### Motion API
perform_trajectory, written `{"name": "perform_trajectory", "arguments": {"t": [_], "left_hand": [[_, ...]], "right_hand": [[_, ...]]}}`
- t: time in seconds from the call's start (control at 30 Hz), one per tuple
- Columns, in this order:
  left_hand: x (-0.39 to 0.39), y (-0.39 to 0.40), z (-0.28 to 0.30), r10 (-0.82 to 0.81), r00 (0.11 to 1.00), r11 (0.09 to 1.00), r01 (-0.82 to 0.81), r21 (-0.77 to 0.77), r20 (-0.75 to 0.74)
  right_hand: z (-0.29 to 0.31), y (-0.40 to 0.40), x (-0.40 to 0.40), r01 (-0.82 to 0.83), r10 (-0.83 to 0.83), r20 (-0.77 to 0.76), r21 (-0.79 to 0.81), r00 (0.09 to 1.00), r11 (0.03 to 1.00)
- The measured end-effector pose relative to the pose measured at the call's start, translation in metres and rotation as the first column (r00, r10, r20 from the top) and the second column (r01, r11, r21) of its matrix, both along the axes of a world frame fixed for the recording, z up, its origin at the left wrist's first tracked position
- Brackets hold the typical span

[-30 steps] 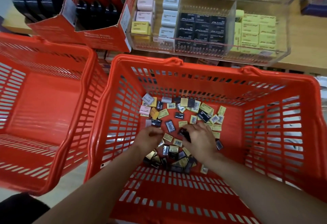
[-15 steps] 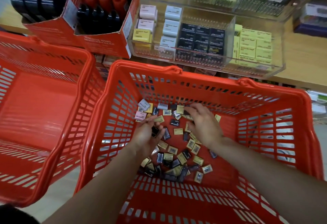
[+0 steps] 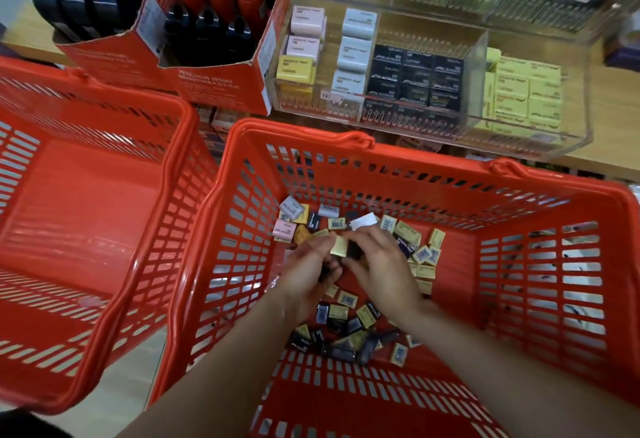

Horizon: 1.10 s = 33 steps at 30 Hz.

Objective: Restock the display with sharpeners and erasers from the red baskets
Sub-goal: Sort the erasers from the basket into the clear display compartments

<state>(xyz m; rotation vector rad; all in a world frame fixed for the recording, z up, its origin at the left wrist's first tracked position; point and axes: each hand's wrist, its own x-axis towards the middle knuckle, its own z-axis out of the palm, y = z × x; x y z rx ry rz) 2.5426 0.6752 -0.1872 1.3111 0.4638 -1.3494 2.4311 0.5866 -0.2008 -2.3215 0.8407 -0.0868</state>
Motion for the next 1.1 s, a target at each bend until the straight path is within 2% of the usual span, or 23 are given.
{"name": "perform_trajectory", "arguments": {"t": [0.1, 0.17, 0.27, 0.4, 0.47, 0.53, 0.6, 0.7, 0.83, 0.93, 1.0, 1.1], "left_hand": [[-0.006, 0.0, 0.001, -0.032, 0.998, 0.999, 0.034, -0.037, 0.052], [-0.005, 0.001, 0.0, 0.021, 0.998, 1.0, -0.021, 0.002, 0.06], [0.004, 0.004, 0.002, 0.15, 0.988, 0.984, -0.151, 0.095, 0.024], [0.013, 0.012, 0.004, 0.208, 0.978, 0.977, -0.205, 0.058, -0.036], [0.012, 0.015, 0.002, 0.196, 0.98, 0.98, -0.195, 0.035, -0.041], [0.011, 0.015, 0.0, 0.176, 0.984, 0.984, -0.175, 0.033, -0.036], [0.01, 0.013, -0.003, 0.145, 0.989, 0.989, -0.145, 0.042, -0.014], [0.007, 0.01, -0.003, 0.065, 0.998, 0.997, -0.066, 0.049, 0.009], [-0.002, 0.011, 0.001, -0.047, 0.996, 0.999, 0.048, -0.02, 0.071], [-0.003, 0.014, 0.004, 0.012, 0.995, 0.999, -0.016, 0.04, 0.096], [0.001, 0.017, 0.005, 0.049, 0.996, 0.995, -0.055, 0.081, 0.075], [0.003, 0.021, 0.003, 0.067, 0.997, 0.989, -0.071, 0.128, 0.035]], "right_hand": [[0.01, 0.013, 0.001, 0.076, -0.1, 0.128, 0.184, 0.987, 0.98], [0.009, 0.005, 0.0, 0.047, -0.076, 0.095, 0.28, 0.993, 0.959], [-0.002, -0.022, -0.002, -0.07, 0.08, -0.094, 0.112, 0.992, 0.991], [-0.022, -0.041, 0.011, -0.202, 0.12, -0.369, -0.193, 0.922, 0.96], [-0.028, -0.038, 0.018, -0.224, 0.077, -0.437, -0.298, 0.896, 0.928], [-0.029, -0.033, 0.02, -0.157, 0.004, -0.413, -0.337, 0.911, 0.928], [-0.026, -0.025, 0.018, -0.02, -0.073, -0.305, -0.291, 0.949, 0.956], [-0.007, -0.003, 0.013, 0.173, -0.174, -0.049, -0.016, 0.984, 0.985], [0.015, 0.024, 0.006, 0.118, -0.135, 0.085, 0.185, 0.987, 0.976], [0.016, 0.007, -0.004, 0.111, -0.135, 0.077, 0.255, 0.988, 0.961], [0.01, -0.015, -0.01, 0.271, -0.275, -0.005, 0.196, 0.961, 0.943], [-0.004, -0.043, -0.008, 0.572, -0.548, -0.189, 0.107, 0.815, 0.813]]}}
